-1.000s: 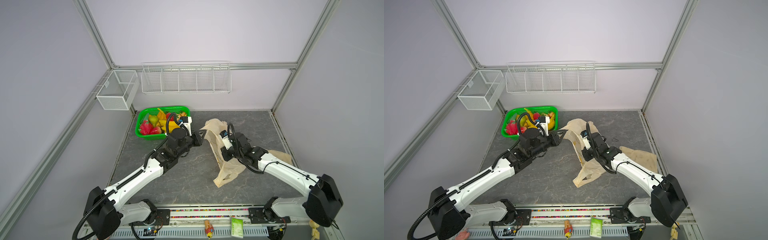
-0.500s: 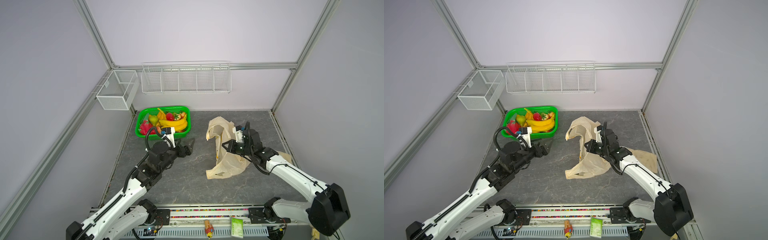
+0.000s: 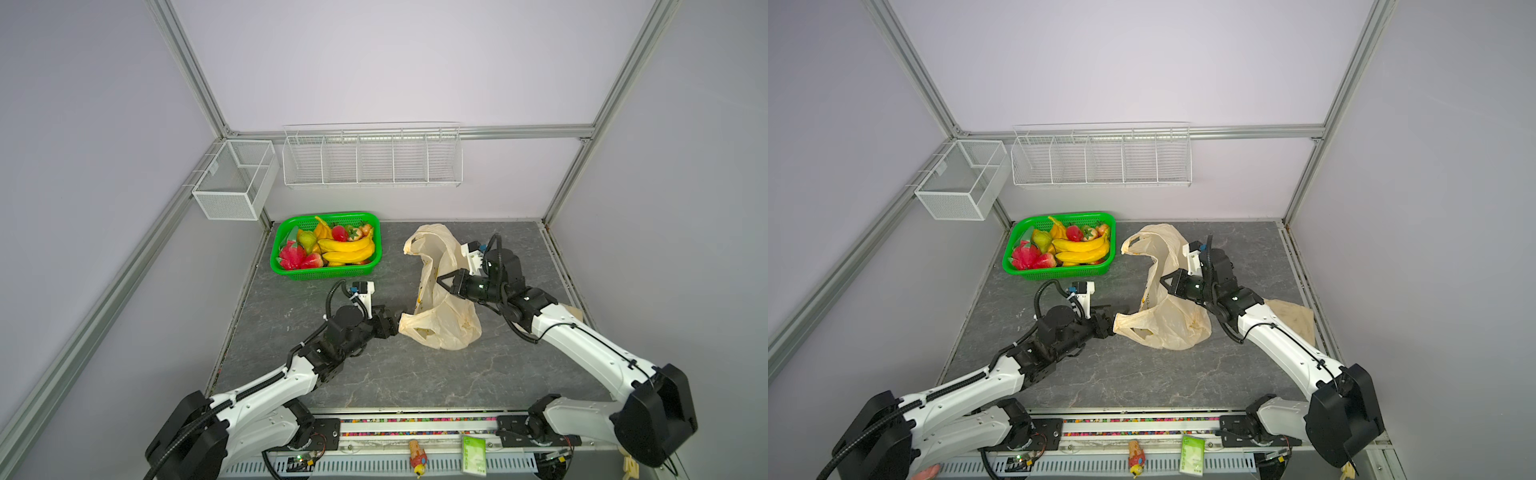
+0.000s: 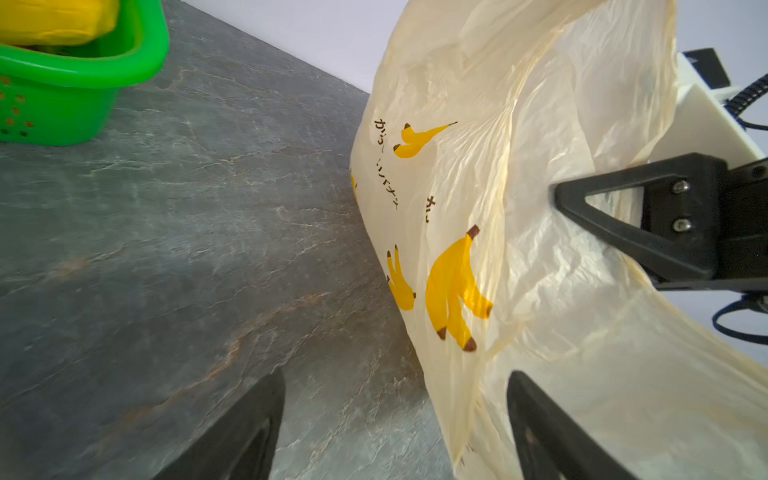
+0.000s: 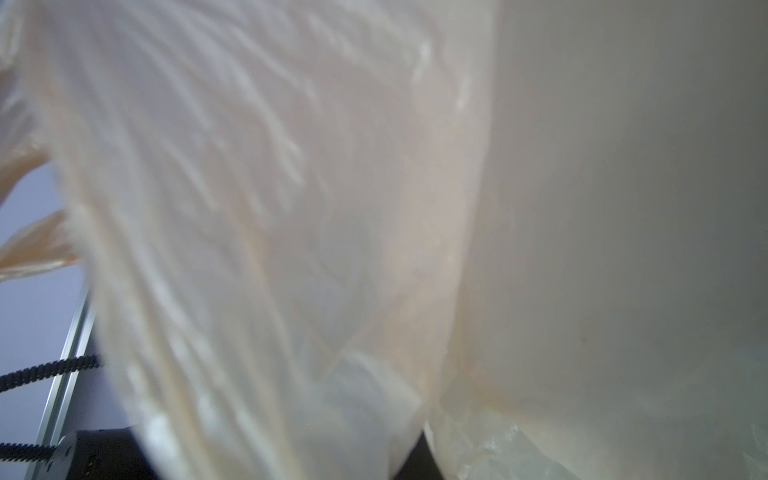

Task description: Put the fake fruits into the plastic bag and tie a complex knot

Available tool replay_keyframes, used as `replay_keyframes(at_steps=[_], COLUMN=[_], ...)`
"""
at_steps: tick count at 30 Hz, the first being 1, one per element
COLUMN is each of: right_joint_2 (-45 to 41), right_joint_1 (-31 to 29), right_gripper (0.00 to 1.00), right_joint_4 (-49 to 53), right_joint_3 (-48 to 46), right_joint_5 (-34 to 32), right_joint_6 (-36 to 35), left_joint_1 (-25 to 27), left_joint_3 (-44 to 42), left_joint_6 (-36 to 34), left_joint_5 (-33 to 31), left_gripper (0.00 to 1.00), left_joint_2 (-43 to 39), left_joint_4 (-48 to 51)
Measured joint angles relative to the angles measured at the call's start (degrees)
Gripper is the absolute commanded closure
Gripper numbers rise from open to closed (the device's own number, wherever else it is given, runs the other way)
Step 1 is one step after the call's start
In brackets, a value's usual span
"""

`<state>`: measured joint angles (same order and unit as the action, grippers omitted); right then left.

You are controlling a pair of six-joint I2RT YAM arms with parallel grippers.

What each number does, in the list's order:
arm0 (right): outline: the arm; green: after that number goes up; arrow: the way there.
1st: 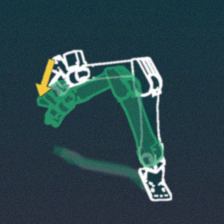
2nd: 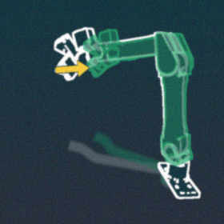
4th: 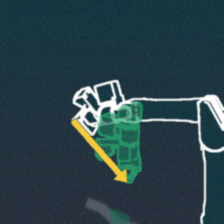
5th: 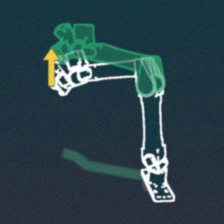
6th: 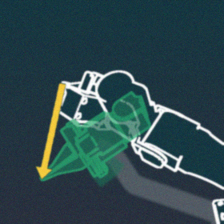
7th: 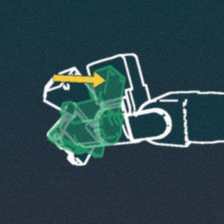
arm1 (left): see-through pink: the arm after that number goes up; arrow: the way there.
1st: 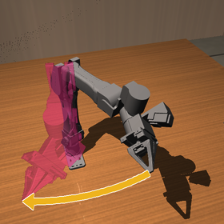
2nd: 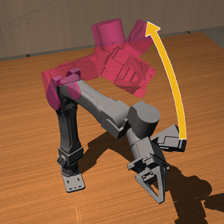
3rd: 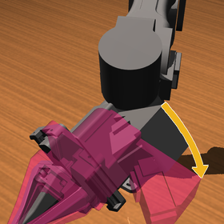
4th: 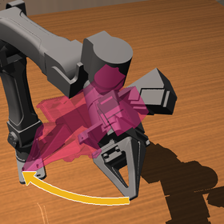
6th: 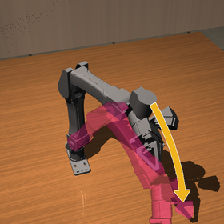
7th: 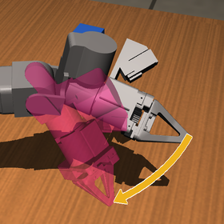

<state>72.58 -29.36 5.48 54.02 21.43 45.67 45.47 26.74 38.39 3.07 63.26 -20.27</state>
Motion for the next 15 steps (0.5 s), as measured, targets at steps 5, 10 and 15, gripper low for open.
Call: replay_keyframes(at_steps=[5,10,15], right_joint_2=[0.2,1.0,1.3], right_joint_1=[-0.5,-1.1,-1.5], right_gripper=[0.94,0.94,0.94], right_joint_4=[0.1,0.2,4.0], right_joint_3=[0.4,1.3,3.6], right_joint_5=[1.3,2.3,2.4], right_joint_6=[-0.4,-0.9,-3.6], left_joint_1=[0.5,0.7,0.7], left_joint_3=[4.3,9.3,13.6], left_joint_6=[0.4,0.3,-0.7], left_joint_5=[3.2,4.5,2.3], left_gripper=[0.10,0.14,0.28], left_joint_2=[7.0,12.1,16.4], left_joint_4=[-6.0,-7.9,-6.3])
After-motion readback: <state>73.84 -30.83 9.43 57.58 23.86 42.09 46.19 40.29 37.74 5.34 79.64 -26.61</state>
